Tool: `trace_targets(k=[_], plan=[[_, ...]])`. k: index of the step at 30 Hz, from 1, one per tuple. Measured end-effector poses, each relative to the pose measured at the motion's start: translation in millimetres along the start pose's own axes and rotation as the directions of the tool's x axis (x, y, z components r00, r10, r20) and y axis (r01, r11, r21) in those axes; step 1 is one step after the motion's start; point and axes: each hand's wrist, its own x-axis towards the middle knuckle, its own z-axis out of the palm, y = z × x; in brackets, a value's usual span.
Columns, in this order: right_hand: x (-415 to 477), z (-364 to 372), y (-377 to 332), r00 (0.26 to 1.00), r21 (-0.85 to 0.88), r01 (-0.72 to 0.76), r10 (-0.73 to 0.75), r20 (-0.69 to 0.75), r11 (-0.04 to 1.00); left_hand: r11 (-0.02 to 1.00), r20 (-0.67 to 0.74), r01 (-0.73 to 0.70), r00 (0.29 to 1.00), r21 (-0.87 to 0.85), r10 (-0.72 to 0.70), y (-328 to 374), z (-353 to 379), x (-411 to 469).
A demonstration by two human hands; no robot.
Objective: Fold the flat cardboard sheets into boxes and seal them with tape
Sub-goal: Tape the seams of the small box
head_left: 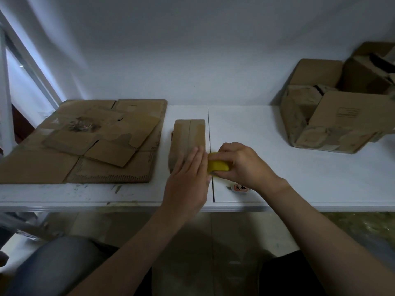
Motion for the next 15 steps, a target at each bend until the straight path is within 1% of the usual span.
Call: trace_targets(k=[2, 4, 6, 8, 10, 11, 12, 13, 14, 15], plan=[[0.0, -0.7, 2.2, 1.0, 0.014, -0.015, 0.015, -0.005, 1.0, 0.999, 0.063, 0.039, 0.997, 0.037, -0.042, 1.6, -0.3, 4.8], [-0.5, -1.0, 4.6, 0.999, 0.02, -0.031, 0.032, -0.005, 0.999, 0.996, 0.092, 0.062, 0.993, 0.061, -0.067, -1.9, -5.8, 10.6], [-1.1, -1.3, 6.0, 0.999, 0.025, -0.048, 0.048, 0.004, 0.999, 0.992, 0.142, 0.118, 0.982, 0.043, -0.123, -11.5, -12.0, 21.1], [-2.9, -1.5, 6.7, 0.998, 0.02, -0.064, 0.064, 0.015, 0.998, 0.979, 0.19, 0.203, 0.962, -0.019, -0.196, -24.0, -13.0, 30.5], [-5.0, -0.1, 6.3, 0.996, 0.008, -0.08, 0.08, 0.034, 0.997, 0.934, 0.224, 0.315, 0.935, -0.171, -0.274, -36.4, -14.3, 38.0], [-5.3, 1.0, 5.3, 0.995, 0.005, -0.09, 0.089, 0.044, 0.996, 0.876, 0.256, 0.385, 0.913, -0.291, -0.316, -42.9, -13.8, 41.2], [-5.0, 2.2, 4.3, 0.994, 0.003, -0.099, 0.099, 0.054, 0.995, 0.778, 0.299, 0.462, 0.883, -0.426, -0.361, -48.3, -14.1, 43.8], [-4.2, 3.6, 3.6, 0.993, 0.001, -0.105, 0.104, 0.063, 0.995, 0.654, 0.346, 0.529, 0.849, -0.541, -0.4, -54.2, -11.7, 45.5], [-3.2, 5.2, 3.3, 0.992, -0.003, -0.105, 0.105, 0.075, 0.994, 0.548, 0.382, 0.569, 0.82, -0.613, -0.426, -59.3, -9.2, 45.6], [-2.5, 6.2, 3.4, 0.99, -0.004, -0.104, 0.104, 0.093, 0.995, 0.492, 0.395, 0.58, 0.81, -0.649, -0.434, -61.8, -7.4, 45.1]])
